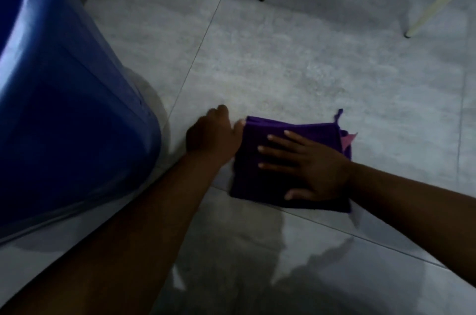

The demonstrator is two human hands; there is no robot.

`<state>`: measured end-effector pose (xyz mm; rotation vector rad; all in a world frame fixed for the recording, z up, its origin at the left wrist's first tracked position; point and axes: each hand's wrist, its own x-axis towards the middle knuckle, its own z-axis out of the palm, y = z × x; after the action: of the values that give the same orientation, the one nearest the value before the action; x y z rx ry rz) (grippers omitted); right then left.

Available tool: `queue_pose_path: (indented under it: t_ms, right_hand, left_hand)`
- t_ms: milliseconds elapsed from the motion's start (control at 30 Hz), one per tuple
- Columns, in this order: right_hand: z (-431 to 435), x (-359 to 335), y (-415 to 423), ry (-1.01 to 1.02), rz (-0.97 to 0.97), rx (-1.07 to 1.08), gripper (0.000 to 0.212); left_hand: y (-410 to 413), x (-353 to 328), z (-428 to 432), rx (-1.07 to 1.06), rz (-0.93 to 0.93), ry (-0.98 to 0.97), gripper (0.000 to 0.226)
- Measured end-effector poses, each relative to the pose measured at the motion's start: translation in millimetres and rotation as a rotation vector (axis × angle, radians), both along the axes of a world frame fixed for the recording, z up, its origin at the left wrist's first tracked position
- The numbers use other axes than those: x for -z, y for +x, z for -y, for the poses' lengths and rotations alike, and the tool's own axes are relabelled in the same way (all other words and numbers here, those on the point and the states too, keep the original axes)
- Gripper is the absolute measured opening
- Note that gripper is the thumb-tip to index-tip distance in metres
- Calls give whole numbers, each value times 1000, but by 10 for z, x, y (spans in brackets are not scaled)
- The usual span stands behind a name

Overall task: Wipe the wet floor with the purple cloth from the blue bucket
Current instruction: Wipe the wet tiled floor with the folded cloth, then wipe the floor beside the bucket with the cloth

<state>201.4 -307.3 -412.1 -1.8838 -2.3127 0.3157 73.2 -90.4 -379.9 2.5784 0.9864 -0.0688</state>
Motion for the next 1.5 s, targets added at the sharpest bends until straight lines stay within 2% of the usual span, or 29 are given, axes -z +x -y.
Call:
queue_pose_path:
  t_ms: [100,167,233,333,433,467,533,600,667,800,867,1000,1067,1167,1267,1333,1400,1500]
  right_hand:
    - [414,-74,250,26,91,142,73]
    - [606,-154,393,38,180,393,85]
    - [711,-240,447,11,203,741,95]
    - [623,-283,336,-151,163,1120,94]
    - [450,-302,267,-367,32,1270,92]
    - [394,-309,271,-444,-27,1280,85]
    - [311,-362,289,-488,-160,1225,56]
    - [254,-466,320,-345,-278,1172,36]
    - [98,-701,371,-140,-370,1164,31]
    - [-447,-1462,593,187,-448,1187,36]
    - [-741,-1911,686,355,-531,1215,38]
    - [-1310,-2860,641,603,-963,1076,57]
    - [-1544,-3240,526,621,-1066,964,70]
    - [-1877,-3565,283,640,-1109,804,88]
    - [-2127,-3643,40,551,-1239,694,91]
    - [-2247,-3588,-105,422,-1254,687,91]
    - [-2329,-3445,-206,273,-1266,755,91]
    - [-2389,-3135,-264,111,-1292,846,92]
  left_hand:
    - [116,-44,341,62,-73,0,55]
    - [204,-99,500,37,-144,-66,61]
    - [293,-162,596,-13,-222,-168,68]
    - [343,-214,647,-179,-297,-400,78]
    - [348,-254,723,-259,-248,-597,71]
    - [331,-259,748,-262,-224,-631,64]
    - [286,-288,792,-282,-175,-662,52]
    - [273,-388,815,-311,-92,-700,48]
    - [308,-635,732,-299,42,-706,40]
    - [538,-1453,332,-256,308,-531,16]
    - [683,-1963,151,-222,415,-417,15]
    - [770,-3006,-266,-214,640,-273,24]
    - [689,-3415,-537,-216,707,-218,26]
    - [311,-3790,-1036,-213,808,-72,15]
    - [-231,-3800,-1485,-234,778,-14,13]
    - [-564,-3602,-1675,-280,717,-107,11]
    - [-796,-3305,-1758,-361,682,-284,14]
    - [-948,-2894,-1735,-469,607,-450,16]
